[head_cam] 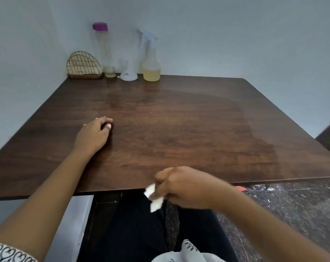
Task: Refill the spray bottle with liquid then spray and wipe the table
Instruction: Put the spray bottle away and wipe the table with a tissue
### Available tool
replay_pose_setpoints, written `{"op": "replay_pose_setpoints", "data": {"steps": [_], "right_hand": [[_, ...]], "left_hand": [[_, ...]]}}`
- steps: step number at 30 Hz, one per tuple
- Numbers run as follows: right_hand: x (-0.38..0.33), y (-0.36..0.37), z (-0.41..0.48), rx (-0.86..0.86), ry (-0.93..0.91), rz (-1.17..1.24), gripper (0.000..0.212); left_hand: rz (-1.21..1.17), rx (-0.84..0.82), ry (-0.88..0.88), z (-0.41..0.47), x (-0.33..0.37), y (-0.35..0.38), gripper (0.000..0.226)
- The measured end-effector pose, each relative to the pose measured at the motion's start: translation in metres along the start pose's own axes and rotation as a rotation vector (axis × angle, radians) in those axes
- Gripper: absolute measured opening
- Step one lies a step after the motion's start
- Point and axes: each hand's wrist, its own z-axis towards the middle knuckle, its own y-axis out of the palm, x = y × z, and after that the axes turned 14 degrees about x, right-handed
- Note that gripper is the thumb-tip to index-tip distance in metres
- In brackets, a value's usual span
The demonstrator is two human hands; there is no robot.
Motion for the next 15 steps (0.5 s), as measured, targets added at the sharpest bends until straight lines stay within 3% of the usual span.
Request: {"op": "replay_pose_setpoints", "data": {"steps": [2,4,5,7,10,12,15], "right_hand": [[0.018,-0.019,0.001,0.014,0.134,0.001,0.025],[0.051,-0.022,0.006,0.253,0.328,-0.065,0.011],[0.064,-0.018,0.010,0.349,0.408,-0.128,0.012],[0.074,-0.002,0.017,0.386,0.488,-0.227,0.022],[0.053,0.020,0.013,0.398,0.453,-0.240,0.035],[0.022,0.029,0.003,0.370,0.337,-0.220,0.037],[-0.014,0.020,-0.007,0.218,0.146,0.011,0.036]], "left_hand": [[0.007,0.003,0.038,-0.009,0.000,0.000,0.031],[0.020,0.002,0.080,-0.013,0.000,0.001,0.032],[0.031,0.004,0.095,-0.014,0.000,0.001,0.032],[0.061,0.003,0.118,-0.016,0.000,0.000,0.033],[0.098,0.008,0.162,-0.017,0.002,0.000,0.033],[0.117,0.008,0.193,-0.017,0.002,0.001,0.033],[0.072,0.010,0.221,-0.016,0.003,0.004,0.032]]}}
